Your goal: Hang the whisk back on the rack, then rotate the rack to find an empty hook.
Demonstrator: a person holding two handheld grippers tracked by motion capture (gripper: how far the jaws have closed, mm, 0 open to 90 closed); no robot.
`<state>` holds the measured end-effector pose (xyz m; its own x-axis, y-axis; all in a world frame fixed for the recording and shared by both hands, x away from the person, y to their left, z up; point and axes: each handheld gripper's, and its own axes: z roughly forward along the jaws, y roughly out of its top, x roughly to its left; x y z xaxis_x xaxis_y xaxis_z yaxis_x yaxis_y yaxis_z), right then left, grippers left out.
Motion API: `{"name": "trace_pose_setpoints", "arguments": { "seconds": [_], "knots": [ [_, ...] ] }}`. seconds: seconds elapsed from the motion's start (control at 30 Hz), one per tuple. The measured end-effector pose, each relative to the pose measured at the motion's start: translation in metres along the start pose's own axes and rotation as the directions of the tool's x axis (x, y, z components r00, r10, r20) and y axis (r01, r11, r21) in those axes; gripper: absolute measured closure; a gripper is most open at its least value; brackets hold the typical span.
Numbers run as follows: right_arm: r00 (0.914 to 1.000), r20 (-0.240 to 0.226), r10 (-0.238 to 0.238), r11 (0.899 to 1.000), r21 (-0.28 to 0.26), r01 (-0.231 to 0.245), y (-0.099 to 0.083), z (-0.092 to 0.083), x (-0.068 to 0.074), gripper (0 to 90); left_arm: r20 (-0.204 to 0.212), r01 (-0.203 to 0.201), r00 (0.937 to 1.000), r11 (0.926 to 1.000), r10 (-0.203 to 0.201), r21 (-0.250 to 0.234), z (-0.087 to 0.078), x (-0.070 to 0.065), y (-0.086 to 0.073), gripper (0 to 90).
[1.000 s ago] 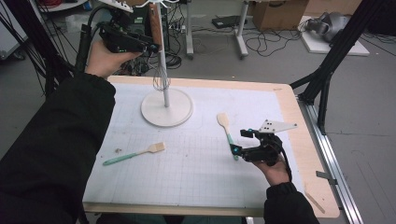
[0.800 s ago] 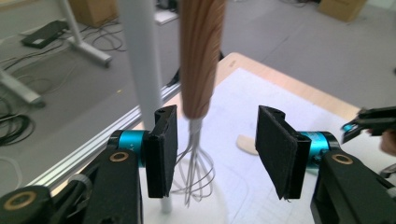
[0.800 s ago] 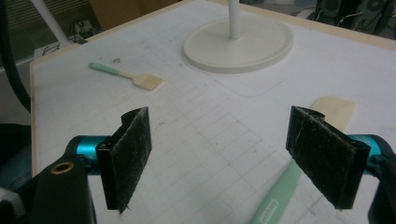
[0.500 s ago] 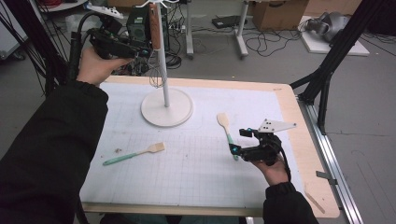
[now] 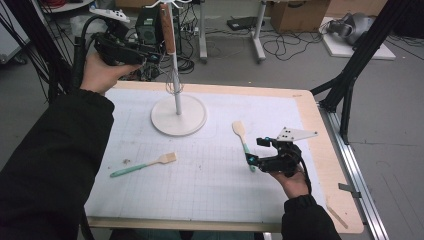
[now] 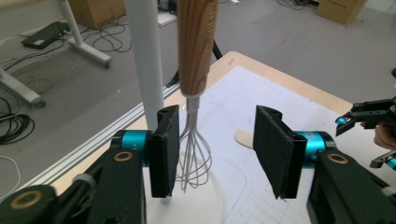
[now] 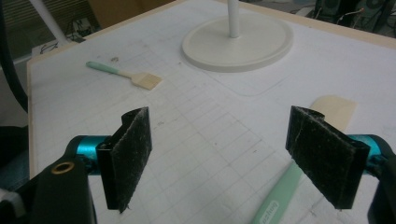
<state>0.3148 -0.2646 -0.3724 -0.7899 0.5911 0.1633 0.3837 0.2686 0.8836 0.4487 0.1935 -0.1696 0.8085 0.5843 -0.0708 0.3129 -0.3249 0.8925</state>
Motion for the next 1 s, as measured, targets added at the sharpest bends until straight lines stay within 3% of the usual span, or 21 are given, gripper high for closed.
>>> {"name": "trace_pose_setpoints", "arguments": {
  "seconds": [0.3,0.5,1.0],
  "knots": [
    [1.0,0.0,0.001,1.0,-0.006,-0.001,0.0,0.0,0.0,21.2,0.041,0.017,0.999,0.9994,-0.016,-0.029,-0.012,-0.001,0.004,71.7],
    [1.0,-0.002,0.002,1.0,-0.004,-0.002,0.0,0.0,0.0,21.2,0.067,0.01,0.9977,0.9985,-0.006,-0.055,-0.017,-0.004,0.016,85.5],
    [0.9999,-0.01,0.003,1.0,0.004,-0.003,-0.001,0.003,-0.001,21.2,0.079,0.006,0.9969,0.9928,0.004,-0.12,-0.009,-0.016,0.057,89.5]
  ]
}}
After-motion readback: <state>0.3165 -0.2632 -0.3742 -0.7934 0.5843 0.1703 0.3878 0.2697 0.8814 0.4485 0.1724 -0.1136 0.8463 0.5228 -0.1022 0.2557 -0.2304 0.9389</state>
